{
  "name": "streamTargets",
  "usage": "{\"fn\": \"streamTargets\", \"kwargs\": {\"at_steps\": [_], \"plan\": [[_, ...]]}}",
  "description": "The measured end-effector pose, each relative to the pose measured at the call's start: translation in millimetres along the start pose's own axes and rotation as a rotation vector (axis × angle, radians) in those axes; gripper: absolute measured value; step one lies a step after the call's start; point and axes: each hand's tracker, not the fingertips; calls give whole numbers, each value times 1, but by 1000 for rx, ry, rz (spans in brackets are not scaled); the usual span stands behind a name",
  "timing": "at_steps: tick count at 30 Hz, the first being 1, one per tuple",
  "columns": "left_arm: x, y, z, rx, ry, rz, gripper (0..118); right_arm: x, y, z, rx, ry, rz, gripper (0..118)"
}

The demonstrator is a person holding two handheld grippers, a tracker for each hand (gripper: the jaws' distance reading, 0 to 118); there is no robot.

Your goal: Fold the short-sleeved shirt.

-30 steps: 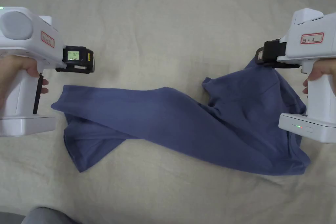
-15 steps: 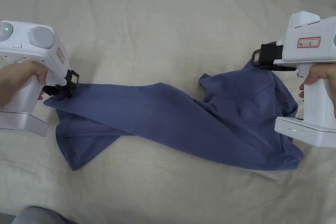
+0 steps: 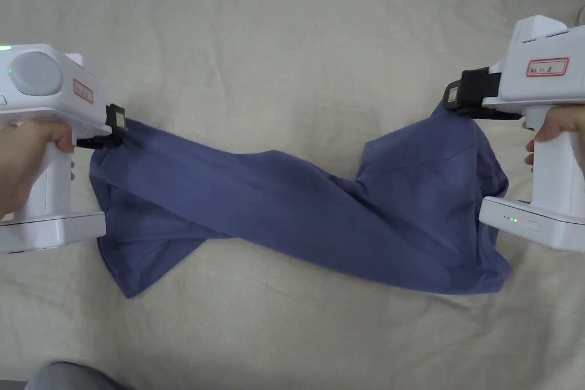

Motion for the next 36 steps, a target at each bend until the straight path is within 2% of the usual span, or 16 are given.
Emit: {"fn": "streamTargets", "kwargs": {"at_steps": [4, 8, 13, 15, 20, 24, 27, 36], "plan": [[1, 14, 39, 116, -69, 67, 0, 1, 7, 37, 63, -15, -17, 6], [-2, 32, 84, 231, -72, 64, 0, 6, 18, 86, 161, -63, -7, 6], [-11, 49, 151, 405, -45, 72, 0, 14, 35, 158, 291, -85, -64, 6], [-14, 54, 180, 460, -38, 85, 0, 13, 42, 185, 331, -93, -45, 6], [-20, 69, 244, 556, -88, 125, 0, 0, 63, 251, 456, -73, -57, 6], [-11, 85, 293, 650, -72, 76, 0, -28, 82, 301, 565, -103, 13, 6], [-4, 96, 329, 735, -95, 75, 0, -38, 96, 334, 627, -60, -33, 6], [14, 134, 393, 827, -104, 78, 0, -32, 139, 371, 672, -79, -57, 6]]}}
